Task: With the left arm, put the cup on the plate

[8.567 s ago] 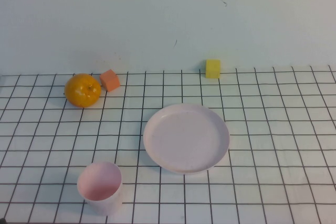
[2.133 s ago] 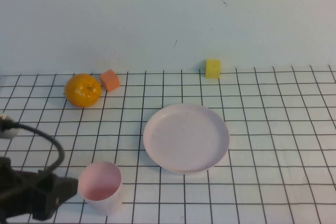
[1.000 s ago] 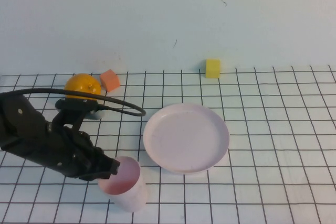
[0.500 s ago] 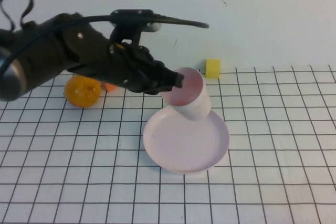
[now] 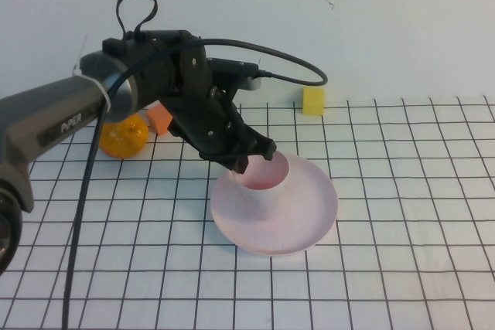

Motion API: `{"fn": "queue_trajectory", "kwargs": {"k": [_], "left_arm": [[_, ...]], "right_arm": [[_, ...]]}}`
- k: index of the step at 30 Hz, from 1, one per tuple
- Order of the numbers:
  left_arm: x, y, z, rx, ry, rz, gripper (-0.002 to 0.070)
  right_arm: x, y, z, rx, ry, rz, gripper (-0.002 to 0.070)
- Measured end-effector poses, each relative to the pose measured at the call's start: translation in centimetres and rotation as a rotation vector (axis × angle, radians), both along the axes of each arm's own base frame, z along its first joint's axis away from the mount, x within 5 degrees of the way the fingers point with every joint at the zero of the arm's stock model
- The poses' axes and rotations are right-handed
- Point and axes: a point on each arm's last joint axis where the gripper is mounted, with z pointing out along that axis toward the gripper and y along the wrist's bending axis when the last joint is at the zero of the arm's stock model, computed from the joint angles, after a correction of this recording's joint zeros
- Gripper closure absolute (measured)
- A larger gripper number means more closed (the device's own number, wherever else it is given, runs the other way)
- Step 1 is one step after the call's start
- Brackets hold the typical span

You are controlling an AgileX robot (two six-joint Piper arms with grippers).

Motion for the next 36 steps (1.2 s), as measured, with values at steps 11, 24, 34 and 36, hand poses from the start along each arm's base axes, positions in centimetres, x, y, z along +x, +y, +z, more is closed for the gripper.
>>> {"fn": "queue_trajectory", "kwargs": {"k": [11,24,34,36], "left_arm": [[-0.1,0.0,0.0,0.022,-0.017,-0.079,0.0638],[0.3,0.5,1.7,0.112,-0.124,-0.192,0.0321],[-3.9,4.6,18.2,0.164,-0.618,-0.087,0.0649],[-5.8,5.6,21.0,0.132,-0.695,-0.056,0.0662]], "right_arm": [[0.0,0.0,0.0,0.0,0.0,0.0,0.0678],[0.0,0.0,0.0,0.0,0.0,0.0,0.0678],[0.0,0.0,0.0,0.0,0.0,0.0,0.0678],[0.0,0.0,0.0,0.0,0.0,0.0,0.0678]]}}
